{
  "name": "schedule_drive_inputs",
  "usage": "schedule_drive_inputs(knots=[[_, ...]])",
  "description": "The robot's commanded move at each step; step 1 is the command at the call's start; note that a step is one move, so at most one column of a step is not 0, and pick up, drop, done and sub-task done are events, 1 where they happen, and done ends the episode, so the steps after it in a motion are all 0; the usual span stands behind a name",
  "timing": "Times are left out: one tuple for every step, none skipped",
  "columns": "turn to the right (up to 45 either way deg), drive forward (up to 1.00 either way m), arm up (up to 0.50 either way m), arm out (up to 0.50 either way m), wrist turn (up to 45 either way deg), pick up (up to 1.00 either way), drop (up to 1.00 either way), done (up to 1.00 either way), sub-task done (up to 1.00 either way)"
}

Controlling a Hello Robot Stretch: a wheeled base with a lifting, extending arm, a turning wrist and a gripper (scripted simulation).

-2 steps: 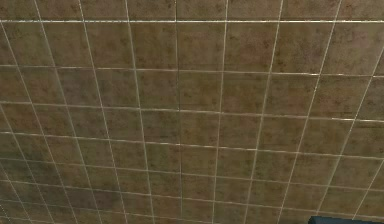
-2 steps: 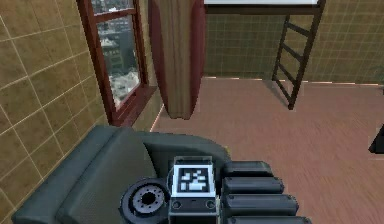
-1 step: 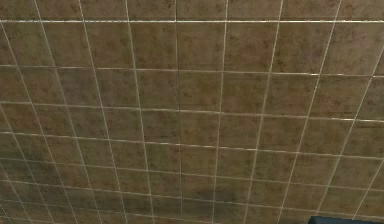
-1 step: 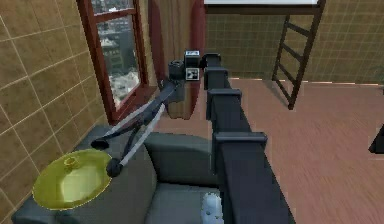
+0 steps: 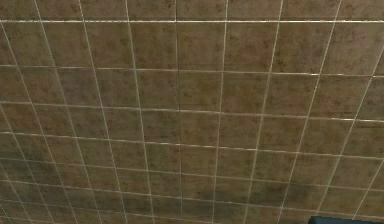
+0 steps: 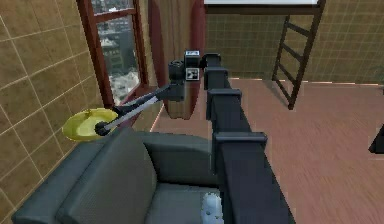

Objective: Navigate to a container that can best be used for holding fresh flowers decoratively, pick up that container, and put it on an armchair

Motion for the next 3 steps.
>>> schedule_drive_inputs(knots=[[0.0,0.00,0.00,0.00,45.0,0.00,0.00,0.00,0.00],[0.0,0.00,0.00,0.00,36.0,0.00,0.00,0.00,0.00],[0.0,0.00,-0.46,0.00,0.0,0.00,0.00,0.00,0.00]])
